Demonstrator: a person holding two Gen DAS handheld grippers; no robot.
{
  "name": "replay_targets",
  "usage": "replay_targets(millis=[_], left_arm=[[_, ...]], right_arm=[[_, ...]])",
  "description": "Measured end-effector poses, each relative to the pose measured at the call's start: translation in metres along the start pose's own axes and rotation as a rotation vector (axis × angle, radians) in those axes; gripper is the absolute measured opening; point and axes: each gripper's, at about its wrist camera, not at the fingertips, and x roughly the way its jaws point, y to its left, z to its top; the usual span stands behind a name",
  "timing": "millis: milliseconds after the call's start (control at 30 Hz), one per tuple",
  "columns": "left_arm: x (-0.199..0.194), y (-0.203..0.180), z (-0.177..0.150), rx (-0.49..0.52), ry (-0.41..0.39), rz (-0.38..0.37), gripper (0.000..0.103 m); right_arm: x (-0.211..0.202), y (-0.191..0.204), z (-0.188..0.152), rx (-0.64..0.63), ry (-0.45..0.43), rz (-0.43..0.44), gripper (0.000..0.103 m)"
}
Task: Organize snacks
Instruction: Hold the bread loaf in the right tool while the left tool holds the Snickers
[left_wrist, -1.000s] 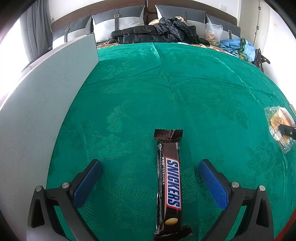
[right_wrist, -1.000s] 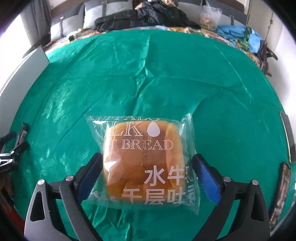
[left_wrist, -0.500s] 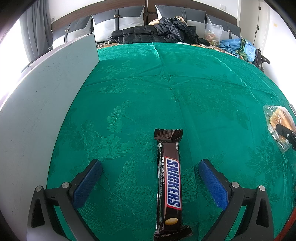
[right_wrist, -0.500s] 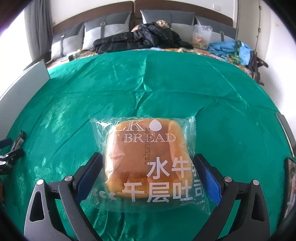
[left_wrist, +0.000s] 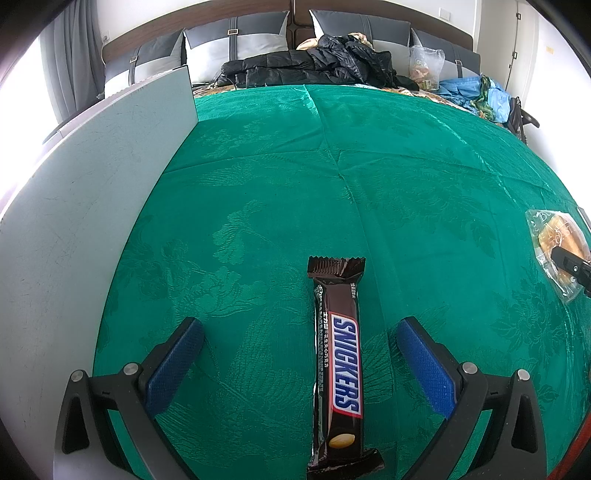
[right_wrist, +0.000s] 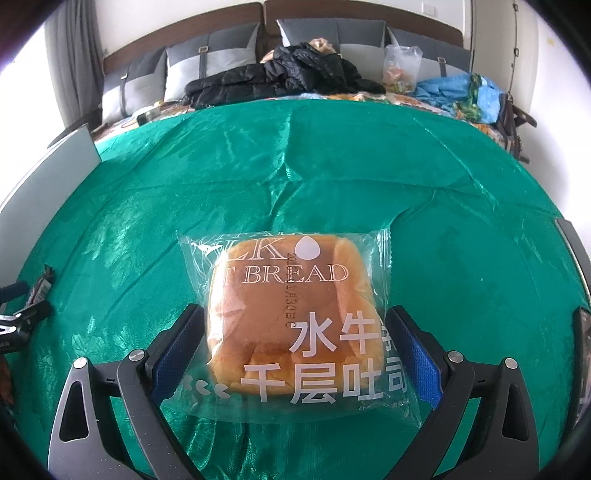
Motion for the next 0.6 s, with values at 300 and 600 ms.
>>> replay_targets(millis=[300,600], left_arm=[[0.000,-0.001,0.000,0.001,0.000,0.000,0.103],[0.000,-0.001,0.001,0.002,0.000,-0.001,0.103]], right_arm=[[0.000,-0.001,0.000,0.002,0.005,0.003,0.099],[0.006,-0.008,0.000,0.052,0.033,0.055,0.099]])
